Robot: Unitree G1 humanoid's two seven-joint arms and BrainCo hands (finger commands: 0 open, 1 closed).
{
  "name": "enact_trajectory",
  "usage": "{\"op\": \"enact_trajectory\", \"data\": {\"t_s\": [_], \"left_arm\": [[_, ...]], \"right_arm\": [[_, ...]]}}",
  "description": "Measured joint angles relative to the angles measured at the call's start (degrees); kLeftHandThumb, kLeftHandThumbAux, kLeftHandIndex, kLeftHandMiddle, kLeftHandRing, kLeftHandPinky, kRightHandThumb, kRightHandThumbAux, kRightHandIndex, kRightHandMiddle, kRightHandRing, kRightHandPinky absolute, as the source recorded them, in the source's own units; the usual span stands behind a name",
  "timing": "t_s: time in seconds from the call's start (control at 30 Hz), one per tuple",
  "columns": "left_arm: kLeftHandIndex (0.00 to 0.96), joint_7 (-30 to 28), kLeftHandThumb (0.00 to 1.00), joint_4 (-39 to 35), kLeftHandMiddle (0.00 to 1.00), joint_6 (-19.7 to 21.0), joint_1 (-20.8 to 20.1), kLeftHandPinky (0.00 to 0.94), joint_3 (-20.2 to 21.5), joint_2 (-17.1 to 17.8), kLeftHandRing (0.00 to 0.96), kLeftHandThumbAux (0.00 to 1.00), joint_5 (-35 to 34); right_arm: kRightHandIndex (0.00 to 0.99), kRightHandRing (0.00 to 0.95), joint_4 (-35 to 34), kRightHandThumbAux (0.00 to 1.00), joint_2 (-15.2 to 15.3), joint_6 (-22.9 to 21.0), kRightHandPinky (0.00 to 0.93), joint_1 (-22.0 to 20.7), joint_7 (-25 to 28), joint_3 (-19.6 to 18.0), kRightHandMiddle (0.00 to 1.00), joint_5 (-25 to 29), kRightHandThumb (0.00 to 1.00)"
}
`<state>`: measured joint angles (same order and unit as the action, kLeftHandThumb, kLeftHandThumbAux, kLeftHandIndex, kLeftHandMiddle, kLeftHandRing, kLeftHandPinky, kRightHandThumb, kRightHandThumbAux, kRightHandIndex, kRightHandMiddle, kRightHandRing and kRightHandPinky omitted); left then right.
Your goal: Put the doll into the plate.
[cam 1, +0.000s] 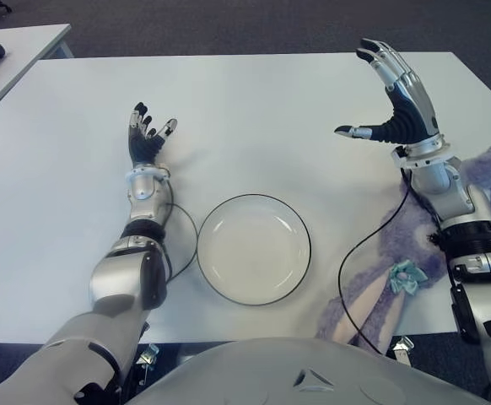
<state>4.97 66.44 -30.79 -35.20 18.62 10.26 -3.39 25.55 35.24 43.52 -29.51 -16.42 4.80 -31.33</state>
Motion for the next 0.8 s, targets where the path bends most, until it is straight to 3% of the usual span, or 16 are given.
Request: {"op": "enact_trajectory", "data": {"t_s": [0.47, 0.8], "left_arm": [[0.035, 0.51, 0.063, 0.0, 0.027, 0.0, -0.09, 0.038, -0.01, -0.2, 0.005, 0.764, 0.07], [0.035, 0.9, 0.06, 0.0, 0.018, 0.0, -0.3, 0.025, -0.18, -0.51, 0.0, 0.755, 0.16]], "right_arm": [[0.005, 0.007, 1.54, 0.526, -1.24, -1.09, 0.0, -6.8, 4.06, 0.26, 0.036, 2.46, 0.039], [0.032, 0.074, -1.77, 0.624, -1.21, 2.99, 0.069, -7.43, 3.7, -1.87, 0.091, 4.53, 0.075]]}}
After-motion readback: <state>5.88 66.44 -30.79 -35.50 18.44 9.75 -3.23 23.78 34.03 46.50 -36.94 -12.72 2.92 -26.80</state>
